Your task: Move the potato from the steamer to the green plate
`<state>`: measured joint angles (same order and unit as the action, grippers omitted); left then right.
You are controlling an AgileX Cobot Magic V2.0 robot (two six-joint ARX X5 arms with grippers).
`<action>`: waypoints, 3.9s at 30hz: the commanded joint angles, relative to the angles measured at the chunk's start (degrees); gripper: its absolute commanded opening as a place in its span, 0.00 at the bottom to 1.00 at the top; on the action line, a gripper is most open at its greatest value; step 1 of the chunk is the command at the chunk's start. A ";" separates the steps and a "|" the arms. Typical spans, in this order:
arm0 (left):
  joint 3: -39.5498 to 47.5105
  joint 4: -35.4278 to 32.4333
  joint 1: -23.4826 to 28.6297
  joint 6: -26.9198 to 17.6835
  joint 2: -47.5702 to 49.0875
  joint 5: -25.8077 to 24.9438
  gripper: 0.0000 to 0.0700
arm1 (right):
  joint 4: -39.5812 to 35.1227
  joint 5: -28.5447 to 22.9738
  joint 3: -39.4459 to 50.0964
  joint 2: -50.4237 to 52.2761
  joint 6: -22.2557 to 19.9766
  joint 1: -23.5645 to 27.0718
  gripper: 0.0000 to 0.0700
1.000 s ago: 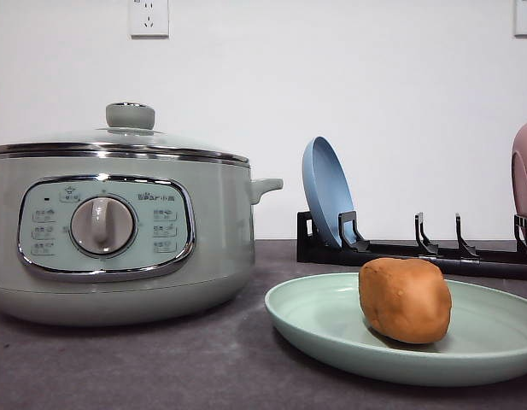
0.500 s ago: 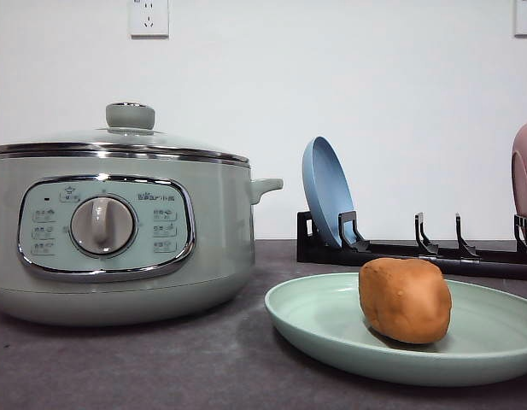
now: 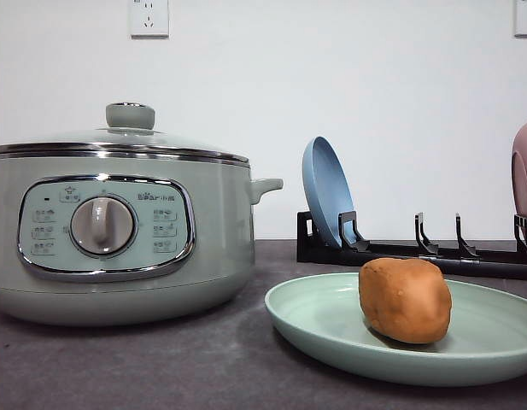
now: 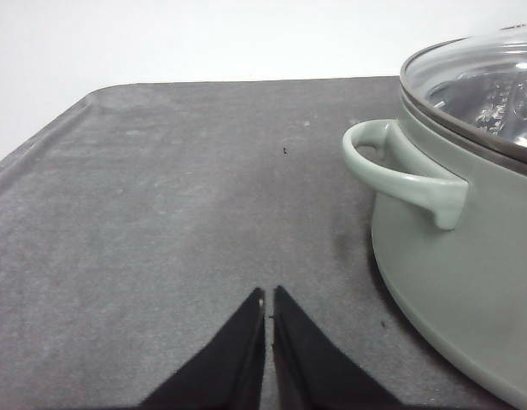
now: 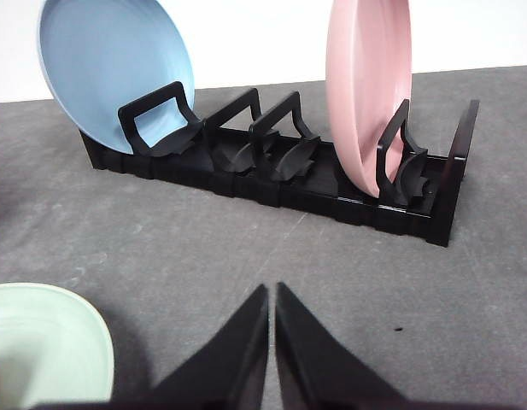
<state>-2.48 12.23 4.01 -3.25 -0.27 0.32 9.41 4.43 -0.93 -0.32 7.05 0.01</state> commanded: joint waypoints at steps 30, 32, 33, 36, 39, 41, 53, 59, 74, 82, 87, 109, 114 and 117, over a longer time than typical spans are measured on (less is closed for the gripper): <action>0.79 1.44 0.13 0.55 0.09 0.11 0.01 | -0.46 0.02 0.26 0.11 -0.24 0.02 0.00; 0.79 1.44 0.13 0.55 0.09 0.11 0.01 | -0.46 0.02 0.26 0.11 -0.22 0.02 0.00; 0.79 1.44 0.13 0.55 0.09 0.11 0.01 | -0.46 0.02 0.26 0.11 -0.23 0.02 0.00; 0.79 1.44 0.13 0.53 0.09 0.11 0.01 | -0.46 0.02 0.26 0.11 -0.24 0.02 0.00; 0.79 1.44 0.13 0.55 0.10 0.13 0.01 | -0.46 0.02 0.26 0.11 -0.24 0.02 0.00; 0.79 1.44 0.13 0.55 0.09 0.11 0.01 | -0.46 0.02 0.26 0.11 -0.24 0.02 0.00; 0.79 1.44 0.13 0.53 0.09 0.11 0.01 | -0.46 0.02 0.26 0.11 -0.24 0.02 0.00; 0.79 1.44 0.13 0.55 0.09 0.11 0.01 | -0.46 0.02 0.26 0.11 -0.24 0.02 0.00; 0.79 1.44 0.13 0.55 0.09 0.11 0.01 | -0.46 0.02 0.26 0.11 -0.24 0.02 0.00; 0.79 1.44 0.13 0.55 0.09 0.11 0.01 | -0.46 0.02 0.26 0.11 -0.24 0.02 0.00; 0.79 1.44 0.13 0.55 0.09 0.11 0.01 | -0.46 0.02 0.26 0.11 -0.24 0.02 0.00; 0.79 1.44 0.13 0.55 0.09 0.11 0.01 | -0.46 0.02 0.26 0.11 -0.22 0.02 0.00; 0.79 1.44 0.13 0.54 0.09 0.11 0.01 | -0.46 0.02 0.26 0.11 -0.24 0.02 0.00; 0.79 1.44 0.13 0.55 0.09 0.11 0.01 | -0.46 0.02 0.26 0.11 -0.24 0.02 0.00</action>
<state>-2.48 12.23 4.01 -3.25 -0.27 0.32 9.41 4.43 -0.93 -0.32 7.05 0.01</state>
